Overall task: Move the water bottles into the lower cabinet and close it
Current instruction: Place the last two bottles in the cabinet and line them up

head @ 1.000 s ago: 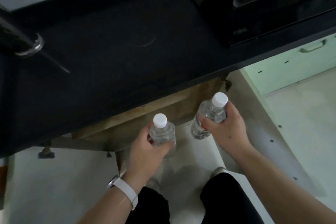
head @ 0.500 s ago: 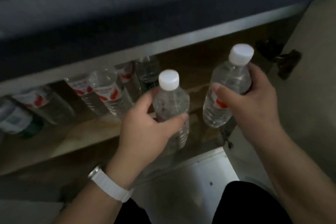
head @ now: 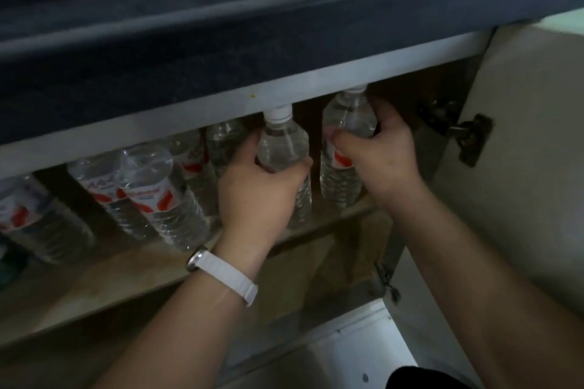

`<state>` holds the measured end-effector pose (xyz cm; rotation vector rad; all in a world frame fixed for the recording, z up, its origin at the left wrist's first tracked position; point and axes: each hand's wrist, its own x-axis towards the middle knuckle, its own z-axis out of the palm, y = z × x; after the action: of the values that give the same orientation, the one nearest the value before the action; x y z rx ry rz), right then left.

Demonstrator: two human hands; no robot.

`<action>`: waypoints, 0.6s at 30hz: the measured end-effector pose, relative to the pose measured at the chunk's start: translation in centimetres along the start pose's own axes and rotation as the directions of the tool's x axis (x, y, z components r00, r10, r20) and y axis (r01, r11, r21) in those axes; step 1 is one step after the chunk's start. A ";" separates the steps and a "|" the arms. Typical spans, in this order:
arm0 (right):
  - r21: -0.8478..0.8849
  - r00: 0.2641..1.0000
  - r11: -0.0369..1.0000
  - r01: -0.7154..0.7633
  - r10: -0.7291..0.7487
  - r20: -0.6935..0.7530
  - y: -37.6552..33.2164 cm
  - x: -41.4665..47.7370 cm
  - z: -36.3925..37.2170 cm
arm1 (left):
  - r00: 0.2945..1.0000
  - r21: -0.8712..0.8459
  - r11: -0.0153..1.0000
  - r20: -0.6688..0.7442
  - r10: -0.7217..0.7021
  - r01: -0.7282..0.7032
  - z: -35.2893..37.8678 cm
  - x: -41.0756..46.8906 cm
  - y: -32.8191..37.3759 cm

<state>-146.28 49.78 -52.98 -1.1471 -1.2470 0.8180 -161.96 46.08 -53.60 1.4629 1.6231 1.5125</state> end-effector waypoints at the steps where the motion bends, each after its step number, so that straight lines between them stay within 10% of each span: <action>1: 0.006 1.000 1.000 0.004 -0.004 -0.003 0.6 0.2 0.1 | 1.000 -0.003 1.000 -0.007 0.005 -0.005 0.4 0.1 -0.3; 18: -0.102 0.998 0.993 -0.051 0.049 -0.030 8.6 -1.3 1.8 | 0.987 0.131 0.979 -0.010 0.160 -0.158 3.6 -2.8 -7.6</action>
<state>-147.26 51.25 -61.66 -1.2726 -1.2537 0.7803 -160.72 46.36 -62.35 1.6888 1.6789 1.5355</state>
